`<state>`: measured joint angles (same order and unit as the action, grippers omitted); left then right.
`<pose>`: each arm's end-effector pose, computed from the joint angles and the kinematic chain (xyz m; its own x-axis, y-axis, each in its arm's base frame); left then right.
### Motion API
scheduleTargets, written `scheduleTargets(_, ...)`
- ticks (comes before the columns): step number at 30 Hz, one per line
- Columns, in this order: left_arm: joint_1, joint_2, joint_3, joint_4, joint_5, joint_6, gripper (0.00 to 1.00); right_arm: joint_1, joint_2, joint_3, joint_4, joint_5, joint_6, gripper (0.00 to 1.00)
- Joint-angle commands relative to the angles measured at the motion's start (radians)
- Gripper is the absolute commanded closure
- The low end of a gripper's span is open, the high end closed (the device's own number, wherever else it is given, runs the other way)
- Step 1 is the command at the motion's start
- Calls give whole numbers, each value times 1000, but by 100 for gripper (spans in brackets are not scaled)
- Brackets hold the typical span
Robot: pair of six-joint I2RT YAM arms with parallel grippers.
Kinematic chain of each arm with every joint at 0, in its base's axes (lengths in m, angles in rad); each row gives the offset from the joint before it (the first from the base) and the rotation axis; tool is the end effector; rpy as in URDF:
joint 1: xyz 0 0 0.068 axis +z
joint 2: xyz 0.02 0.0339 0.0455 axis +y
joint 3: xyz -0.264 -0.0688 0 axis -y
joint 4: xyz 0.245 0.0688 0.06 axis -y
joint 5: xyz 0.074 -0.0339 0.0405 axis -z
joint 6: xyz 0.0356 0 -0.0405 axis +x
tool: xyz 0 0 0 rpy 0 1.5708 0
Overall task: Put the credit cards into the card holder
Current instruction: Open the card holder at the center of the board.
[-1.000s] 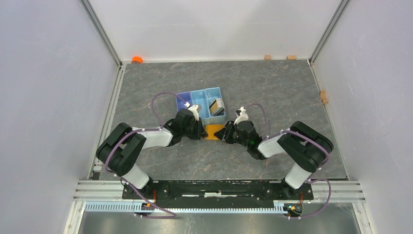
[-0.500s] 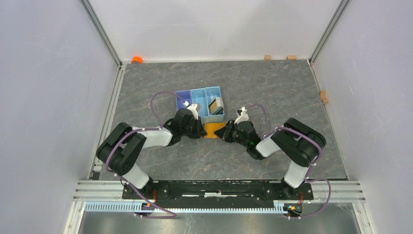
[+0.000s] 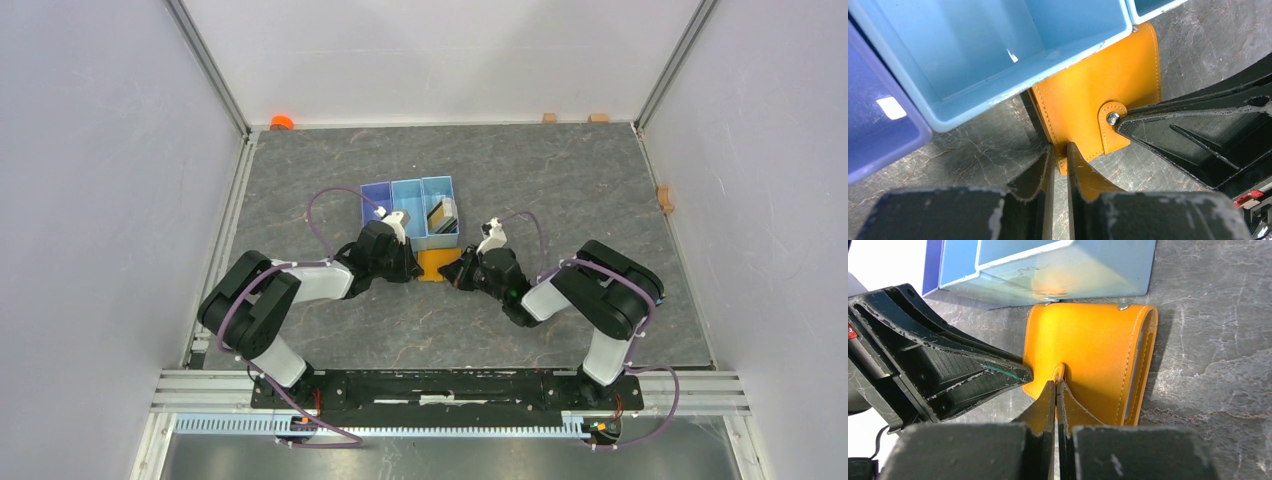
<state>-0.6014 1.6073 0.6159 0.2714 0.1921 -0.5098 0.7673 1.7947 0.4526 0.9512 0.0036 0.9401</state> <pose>0.2401 -0.1730 0.1333 -0.8033 -0.0297 -0.5948 0.3227 0.8176 -0.4768 0.2117 0.2040 0.1041 -0.7204 0.4272 -0.5463 -0.1865 0.6394 0.7459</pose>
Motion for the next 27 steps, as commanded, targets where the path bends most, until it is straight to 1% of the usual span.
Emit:
scheduleTargets(1, -26, 71, -29, -87, 5, 61, 96, 71, 10, 31, -27, -87, -76, 100)
scheduleTargets(10, -26, 66, -34, -93, -9, 59, 97, 120, -66, 26, -42, -59, -231, 100)
scheduleTargets(13, -26, 47, -43, -93, -10, 60, 96, 128, -129, -7, -59, -36, -254, 100)
scheduleTargets(16, -27, 13, -67, -82, 15, 48, 96, 131, -211, -44, -99, -46, -285, 99)
scheduleTargets(17, -28, -4, -77, -77, 28, 45, 97, 133, -236, -51, -126, -51, -297, 92)
scheduleTargets(18, -31, -19, -88, -70, 54, 45, 97, 137, -270, -59, -166, -51, -311, 82)
scheduleTargets(19, -37, -41, -103, -61, 77, 45, 96, 139, -306, -74, -199, -46, -322, 75)
scheduleTargets(23, -68, -159, -181, -37, 147, 9, 90, 141, -482, -155, -317, -10, -322, 56)
scheduleTargets(25, -76, -235, -219, -46, 156, -25, 85, 141, -581, -179, -434, 79, -308, 47)
scheduleTargets(27, -77, -313, -239, -75, 149, -52, 77, 141, -657, -186, -550, 146, -298, 41)
